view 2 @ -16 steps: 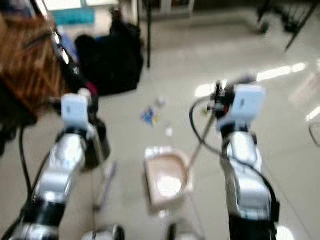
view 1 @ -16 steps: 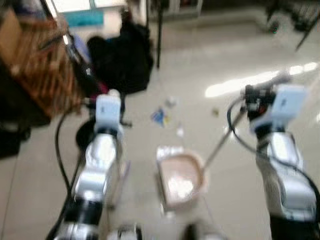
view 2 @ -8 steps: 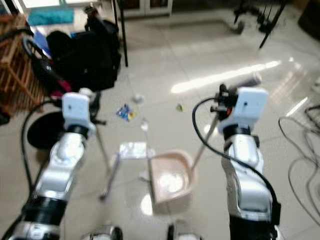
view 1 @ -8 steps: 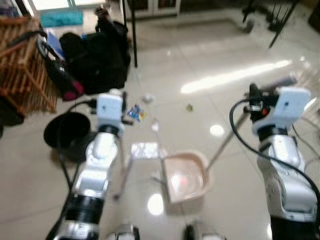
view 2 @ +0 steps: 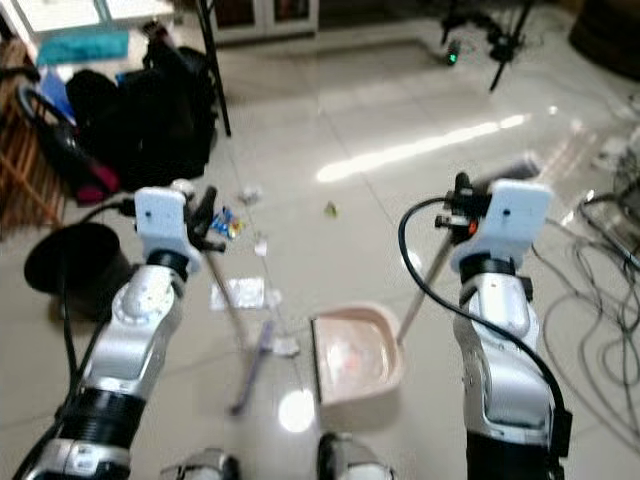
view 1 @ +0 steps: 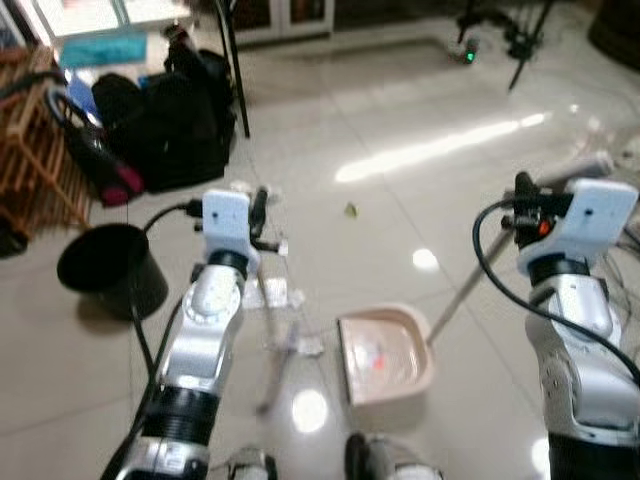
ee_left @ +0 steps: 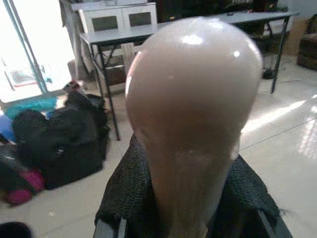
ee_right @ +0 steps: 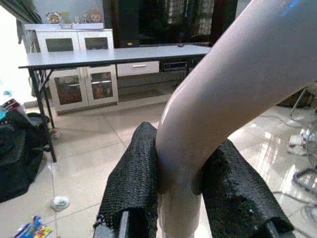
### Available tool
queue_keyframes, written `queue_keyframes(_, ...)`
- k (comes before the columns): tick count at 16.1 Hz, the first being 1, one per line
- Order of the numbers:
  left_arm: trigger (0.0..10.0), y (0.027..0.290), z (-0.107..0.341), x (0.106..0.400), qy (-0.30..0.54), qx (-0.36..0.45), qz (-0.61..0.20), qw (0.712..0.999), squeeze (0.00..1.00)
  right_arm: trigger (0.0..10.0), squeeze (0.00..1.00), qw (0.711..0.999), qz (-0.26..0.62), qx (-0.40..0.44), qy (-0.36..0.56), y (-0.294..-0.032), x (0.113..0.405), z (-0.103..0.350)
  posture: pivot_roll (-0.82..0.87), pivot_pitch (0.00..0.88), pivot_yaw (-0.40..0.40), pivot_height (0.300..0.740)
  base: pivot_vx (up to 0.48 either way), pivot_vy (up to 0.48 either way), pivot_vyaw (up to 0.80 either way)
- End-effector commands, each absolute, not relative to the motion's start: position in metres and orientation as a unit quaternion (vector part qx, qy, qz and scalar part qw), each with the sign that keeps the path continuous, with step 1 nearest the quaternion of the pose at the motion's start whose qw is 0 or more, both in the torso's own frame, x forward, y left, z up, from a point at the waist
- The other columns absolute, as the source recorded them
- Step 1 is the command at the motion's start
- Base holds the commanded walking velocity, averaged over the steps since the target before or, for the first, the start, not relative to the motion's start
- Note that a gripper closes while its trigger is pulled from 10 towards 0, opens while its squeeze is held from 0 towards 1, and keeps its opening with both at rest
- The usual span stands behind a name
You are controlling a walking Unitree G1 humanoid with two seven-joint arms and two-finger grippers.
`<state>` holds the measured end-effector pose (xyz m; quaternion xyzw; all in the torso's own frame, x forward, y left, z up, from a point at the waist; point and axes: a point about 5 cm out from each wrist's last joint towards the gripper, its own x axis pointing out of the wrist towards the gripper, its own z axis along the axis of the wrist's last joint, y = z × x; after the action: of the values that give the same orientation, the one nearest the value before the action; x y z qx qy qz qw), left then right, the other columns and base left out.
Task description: Sweep floor
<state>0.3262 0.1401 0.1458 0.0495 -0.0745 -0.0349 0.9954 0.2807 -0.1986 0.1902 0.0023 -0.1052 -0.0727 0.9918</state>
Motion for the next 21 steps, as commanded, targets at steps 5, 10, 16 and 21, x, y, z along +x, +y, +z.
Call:
queue_keyframes(5, 10.0, 0.1446, 0.1538, 0.3303, -0.086, 0.065, -0.038, 0.993, 0.00, 10.0, 0.00, 0.989, -0.068, 0.007, -0.130, -0.1947, 0.2802, 0.1993, -0.11, 0.167, 0.018, 0.740, 0.000, 0.000, 0.00)
queue_keyframes(10, 10.0, 0.1451, 0.1571, 0.3295, -0.094, 0.069, -0.059, 0.991, 0.00, 10.0, 0.00, 0.992, -0.058, 0.003, -0.116, -0.1919, 0.2794, 0.1943, -0.10, 0.167, 0.011, 0.740, 0.104, 0.000, 0.00)
queue_keyframes(16, 10.0, 0.1474, 0.1576, 0.3283, -0.096, 0.068, -0.060, 0.991, 0.00, 10.0, 0.00, 0.992, -0.057, 0.008, -0.113, -0.1902, 0.2790, 0.1923, -0.10, 0.153, 0.010, 0.740, 0.323, 0.000, 0.00)
queue_keyframes(21, 10.0, 0.1468, 0.1584, 0.3279, -0.099, 0.067, -0.067, 0.991, 0.00, 10.0, 0.00, 0.992, -0.057, 0.010, -0.115, -0.1899, 0.2782, 0.1919, -0.10, 0.142, 0.013, 0.740, 0.341, 0.000, 0.00)
